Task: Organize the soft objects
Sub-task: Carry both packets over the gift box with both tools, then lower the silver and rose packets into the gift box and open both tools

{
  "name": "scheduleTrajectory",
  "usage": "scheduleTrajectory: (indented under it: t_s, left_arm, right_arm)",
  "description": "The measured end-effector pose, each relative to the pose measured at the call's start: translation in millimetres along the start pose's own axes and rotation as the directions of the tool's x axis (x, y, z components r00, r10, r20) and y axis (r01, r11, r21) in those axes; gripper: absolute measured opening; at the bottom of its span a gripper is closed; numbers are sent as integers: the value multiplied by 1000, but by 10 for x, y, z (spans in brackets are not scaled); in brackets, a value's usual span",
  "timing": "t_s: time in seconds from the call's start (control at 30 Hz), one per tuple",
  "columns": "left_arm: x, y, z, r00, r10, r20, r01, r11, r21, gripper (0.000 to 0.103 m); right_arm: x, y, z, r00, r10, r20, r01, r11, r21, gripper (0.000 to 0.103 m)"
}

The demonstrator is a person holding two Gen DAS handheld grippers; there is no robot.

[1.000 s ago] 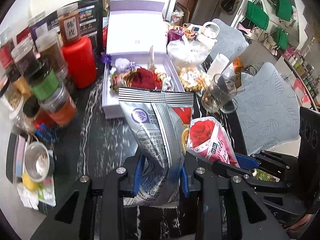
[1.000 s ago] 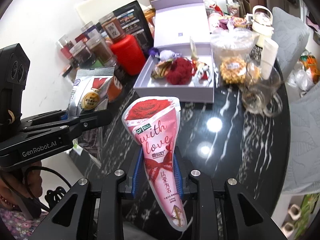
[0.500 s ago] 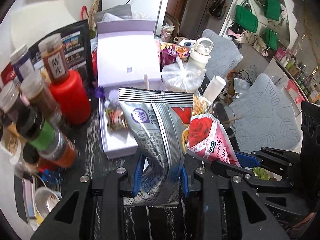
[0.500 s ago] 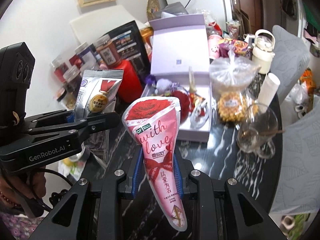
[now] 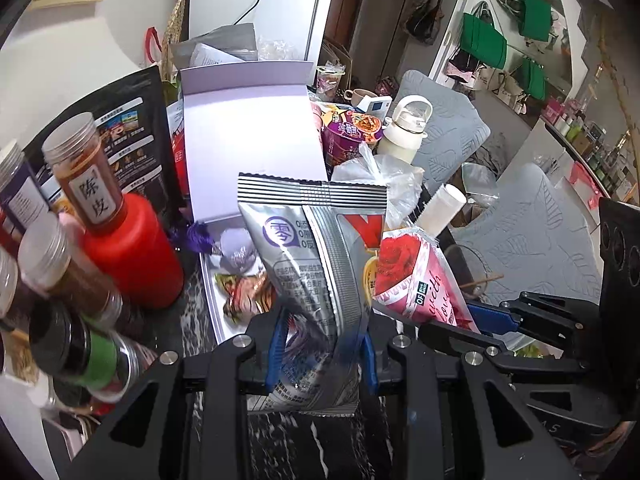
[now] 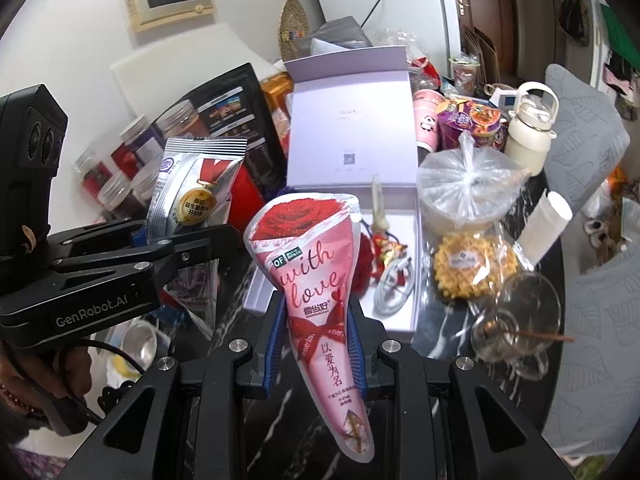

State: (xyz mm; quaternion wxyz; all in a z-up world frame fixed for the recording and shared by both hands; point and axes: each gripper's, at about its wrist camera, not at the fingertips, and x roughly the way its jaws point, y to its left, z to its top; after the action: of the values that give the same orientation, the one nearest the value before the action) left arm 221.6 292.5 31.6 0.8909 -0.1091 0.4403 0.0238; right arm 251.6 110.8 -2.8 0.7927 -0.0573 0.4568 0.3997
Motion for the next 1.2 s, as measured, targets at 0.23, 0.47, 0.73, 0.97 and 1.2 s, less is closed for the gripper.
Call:
scheduleTrajectory:
  t_s: [0.23,0.47,0.73,0.97,1.2]
  left_arm:
    - [263,166,197,1000,-8,-17,7,1000,-3,31]
    - [567,319,292,999,-5,-52,4,1000,-24,31]
    - [997,493,331,993,5,-119,-12,998,-57,31]
    - [1369,612,248,983,7,-185,-23,996,-83,31]
    - [1620,694,136,971,-5,-240,-26,992,-124,31]
  right_arm:
    - [302,-104,185,1000,-5,-23,5,1000,6,28]
    - [648,-248,327,999,-4,-52,5,1000,12,28]
    - [1070,-368,367,996,-9,-87,10,1000,13,28]
    - [1375,-467,311,994,-16,-110,19,1000,24,28]
    - [1604,-478,215,990,-16,-138,18,1000,11,28]
